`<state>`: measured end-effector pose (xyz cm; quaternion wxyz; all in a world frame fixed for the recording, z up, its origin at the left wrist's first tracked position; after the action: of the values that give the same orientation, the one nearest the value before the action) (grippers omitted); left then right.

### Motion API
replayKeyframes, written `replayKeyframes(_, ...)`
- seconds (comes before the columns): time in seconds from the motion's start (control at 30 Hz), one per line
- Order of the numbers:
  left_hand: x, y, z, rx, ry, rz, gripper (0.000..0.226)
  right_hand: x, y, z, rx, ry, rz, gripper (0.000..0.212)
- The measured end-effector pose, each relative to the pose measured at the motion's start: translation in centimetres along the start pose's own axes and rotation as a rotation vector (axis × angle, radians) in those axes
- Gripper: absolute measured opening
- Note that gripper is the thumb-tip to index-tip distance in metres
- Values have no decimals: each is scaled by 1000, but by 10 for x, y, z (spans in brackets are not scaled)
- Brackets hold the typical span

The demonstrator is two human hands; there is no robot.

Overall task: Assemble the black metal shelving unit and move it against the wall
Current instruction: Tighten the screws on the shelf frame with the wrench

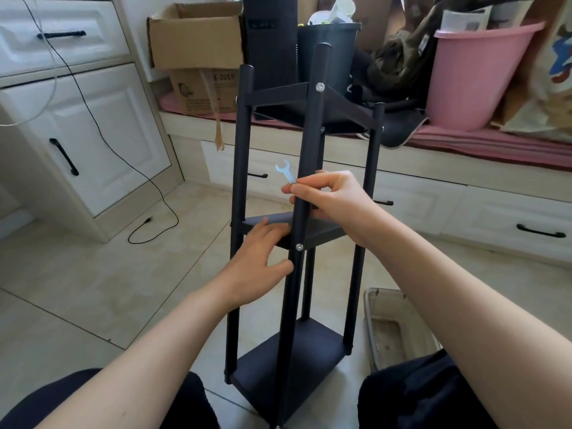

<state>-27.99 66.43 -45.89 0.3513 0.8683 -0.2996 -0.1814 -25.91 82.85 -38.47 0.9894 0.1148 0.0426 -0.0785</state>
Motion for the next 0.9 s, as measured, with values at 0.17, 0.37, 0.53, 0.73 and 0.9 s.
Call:
replayKeyframes(0.17, -2, -9, -2, -133, -47, -66, 66, 7, -2, 0, 8, 3, -1, 15)
replayKeyframes(0.37, -10, -14, 3, -186, -97, -110, 71, 14, 1, -3, 11, -4, 25, 15)
replayKeyframes(0.53, -10, -7, 3, -175, -119, -143, 66, 22, 14, -12, 68, -41, -27, 12)
replayKeyframes(0.73, -9, -2, 3, -123, -109, -123, 64, 39, 40, -41, 207, -178, -32, 8)
replayKeyframes(0.9, -12, 2, 11, -58, -62, -66, 66, 62, 30, -95, 343, -359, 59, 10)
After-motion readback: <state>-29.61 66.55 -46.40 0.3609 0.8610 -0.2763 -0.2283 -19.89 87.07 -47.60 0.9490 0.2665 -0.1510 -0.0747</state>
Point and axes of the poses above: each hand's wrist, its own x-axis away from the middle knuckle, its own y-axis out of the back of the hand, z = x × y, the point moved 3 cm from there along -x, towards the middle knuckle, and after that the axes turned 1 degree about z, right-handed, at the moved point
